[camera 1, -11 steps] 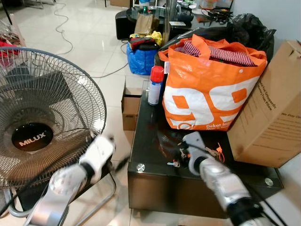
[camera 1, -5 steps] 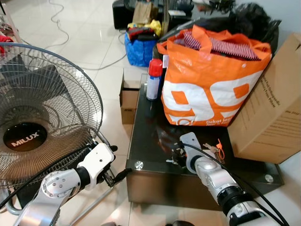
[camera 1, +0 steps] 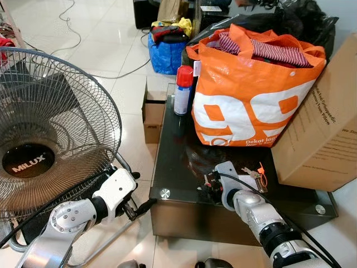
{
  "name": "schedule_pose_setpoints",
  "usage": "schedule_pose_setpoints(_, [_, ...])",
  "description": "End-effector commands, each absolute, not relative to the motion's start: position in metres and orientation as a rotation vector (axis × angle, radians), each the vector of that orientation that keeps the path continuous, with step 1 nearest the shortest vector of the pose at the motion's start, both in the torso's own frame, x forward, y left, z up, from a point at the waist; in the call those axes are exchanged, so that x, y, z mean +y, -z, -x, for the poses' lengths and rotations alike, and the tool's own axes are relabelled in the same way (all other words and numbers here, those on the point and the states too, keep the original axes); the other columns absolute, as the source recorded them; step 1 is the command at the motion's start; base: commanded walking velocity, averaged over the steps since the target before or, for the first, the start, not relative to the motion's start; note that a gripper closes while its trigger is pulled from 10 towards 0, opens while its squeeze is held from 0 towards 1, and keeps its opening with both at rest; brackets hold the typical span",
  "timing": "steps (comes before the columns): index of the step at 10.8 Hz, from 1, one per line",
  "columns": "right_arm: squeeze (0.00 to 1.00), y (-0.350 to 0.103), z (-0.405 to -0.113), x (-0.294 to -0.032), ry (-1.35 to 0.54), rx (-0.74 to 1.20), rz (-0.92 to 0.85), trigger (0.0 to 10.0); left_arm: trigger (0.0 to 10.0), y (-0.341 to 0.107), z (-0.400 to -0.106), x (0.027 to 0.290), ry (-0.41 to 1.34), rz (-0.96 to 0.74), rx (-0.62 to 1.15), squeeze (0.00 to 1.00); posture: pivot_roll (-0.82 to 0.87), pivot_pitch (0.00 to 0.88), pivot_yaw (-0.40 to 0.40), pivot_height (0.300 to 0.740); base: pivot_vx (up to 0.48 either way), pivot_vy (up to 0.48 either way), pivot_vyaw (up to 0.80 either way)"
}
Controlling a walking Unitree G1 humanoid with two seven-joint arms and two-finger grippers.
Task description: Hang keys on a hook
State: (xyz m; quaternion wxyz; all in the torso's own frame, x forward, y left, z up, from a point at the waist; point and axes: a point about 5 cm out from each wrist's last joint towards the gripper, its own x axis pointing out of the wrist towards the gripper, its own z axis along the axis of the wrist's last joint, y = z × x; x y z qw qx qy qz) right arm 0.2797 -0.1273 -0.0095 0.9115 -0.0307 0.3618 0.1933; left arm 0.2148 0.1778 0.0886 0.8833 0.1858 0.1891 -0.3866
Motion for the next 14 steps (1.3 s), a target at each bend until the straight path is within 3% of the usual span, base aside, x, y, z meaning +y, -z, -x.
schedule_pose_setpoints(1, [0.0, 0.0127, -0.2767, -0.1301, -0.388, 0.777, 0.022, 10.0, 10.0, -0.0892, -0.2138, 0.1735, 0.83, -0.378, 0.395, 0.0, -0.02, 0.092, -0.051, 0.74, 0.0, 0.0, 0.0])
schedule_pose_setpoints(2, [0.0, 0.0152, -0.2734, -0.1289, -0.399, 0.799, 0.008, 10.0, 10.0, -0.0885, -0.2129, 0.1731, 0.83, -0.376, 0.399, 0.0, -0.02, 0.092, -0.051, 0.74, 0.0, 0.0, 0.0])
schedule_pose_setpoints(3, [0.0, 0.0165, -0.2722, -0.1286, -0.397, 0.809, 0.003, 8.6, 10.0, -0.0885, -0.2128, 0.173, 0.83, -0.375, 0.399, 0.0, -0.02, 0.092, -0.051, 0.74, 0.0, 0.0, 0.0])
schedule_pose_setpoints(4, [0.0, 0.0171, -0.2716, -0.1285, -0.397, 0.815, -0.014, 3.8, 10.0, -0.0884, -0.2128, 0.1726, 0.83, -0.374, 0.398, 0.0, -0.02, 0.091, -0.052, 0.74, 0.0, 0.0, 0.0])
schedule_pose_setpoints(5, [0.0, 0.0169, -0.2713, -0.1279, -0.398, 0.819, -0.038, 3.2, 10.0, -0.0884, -0.2129, 0.1726, 0.83, -0.375, 0.397, 0.0, -0.02, 0.091, -0.052, 0.74, 0.0, 0.0, 0.0])
schedule_pose_setpoints(6, [0.0, 0.0169, -0.271, -0.1276, -0.397, 0.821, -0.046, 1.5, 10.0, -0.0883, -0.2128, 0.1725, 0.83, -0.375, 0.397, 0.0, -0.02, 0.092, -0.051, 0.74, 0.0, 0.0, 0.0])
schedule_pose_setpoints(7, [0.0, 0.0168, -0.2709, -0.1253, -0.399, 0.821, -0.058, 0.9, 10.0, -0.0884, -0.2129, 0.1722, 0.831, -0.374, 0.397, 0.0, -0.02, 0.094, -0.051, 0.74, 0.0, 0.0, 0.0])
schedule_pose_setpoints(10, [0.0, 0.0183, -0.2695, -0.1202, -0.388, 0.825, -0.084, 0.9, 10.0, -0.0885, -0.2132, 0.1721, 0.831, -0.374, 0.396, 0.0, -0.02, 0.097, -0.05, 0.74, 0.0, 0.0, 0.0])
schedule_pose_setpoints(12, [0.0, 0.0197, -0.2702, -0.1219, -0.348, 0.827, -0.096, 0.0, 10.0, -0.0888, -0.2136, 0.1725, 0.833, -0.377, 0.396, 0.0, -0.02, 0.099, -0.048, 0.74, 0.0, 0.0, 0.0])
schedule_pose_setpoints(14, [0.0, 0.02, -0.2705, -0.1222, -0.339, 0.828, -0.098, 0.0, 10.0, -0.0889, -0.2137, 0.1727, 0.834, -0.377, 0.397, 0.0, -0.02, 0.1, -0.048, 0.74, 0.0, 0.0, 0.0])
